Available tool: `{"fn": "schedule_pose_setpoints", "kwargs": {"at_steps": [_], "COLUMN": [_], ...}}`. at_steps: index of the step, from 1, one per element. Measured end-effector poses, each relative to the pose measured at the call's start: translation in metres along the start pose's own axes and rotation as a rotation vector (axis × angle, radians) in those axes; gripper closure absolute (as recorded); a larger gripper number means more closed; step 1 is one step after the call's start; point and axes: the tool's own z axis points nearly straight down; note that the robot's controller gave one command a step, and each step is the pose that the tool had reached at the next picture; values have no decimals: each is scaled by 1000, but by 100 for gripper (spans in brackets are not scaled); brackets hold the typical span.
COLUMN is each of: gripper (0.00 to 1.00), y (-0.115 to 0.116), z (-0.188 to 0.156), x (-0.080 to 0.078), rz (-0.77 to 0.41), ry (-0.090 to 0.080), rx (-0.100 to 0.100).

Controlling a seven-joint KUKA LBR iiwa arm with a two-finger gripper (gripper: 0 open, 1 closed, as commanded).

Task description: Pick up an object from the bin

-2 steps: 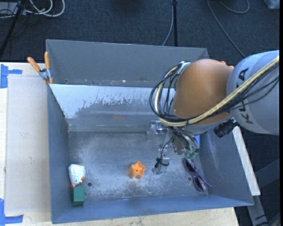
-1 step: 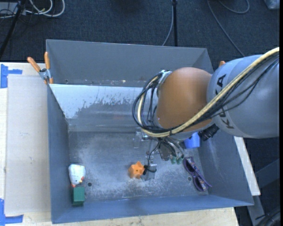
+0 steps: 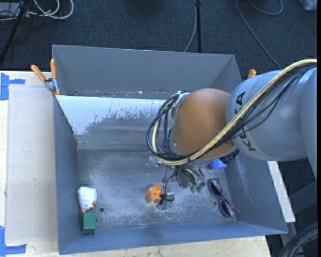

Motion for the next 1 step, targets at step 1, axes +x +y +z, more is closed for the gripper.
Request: {"fn": "schedule_pose_setpoints", "kwargs": {"at_steps": [1], "gripper": [0], "y": [-23], "z": [30], "x": [-17], "rz": [-54], "ry": [19], "rx": [0]}}
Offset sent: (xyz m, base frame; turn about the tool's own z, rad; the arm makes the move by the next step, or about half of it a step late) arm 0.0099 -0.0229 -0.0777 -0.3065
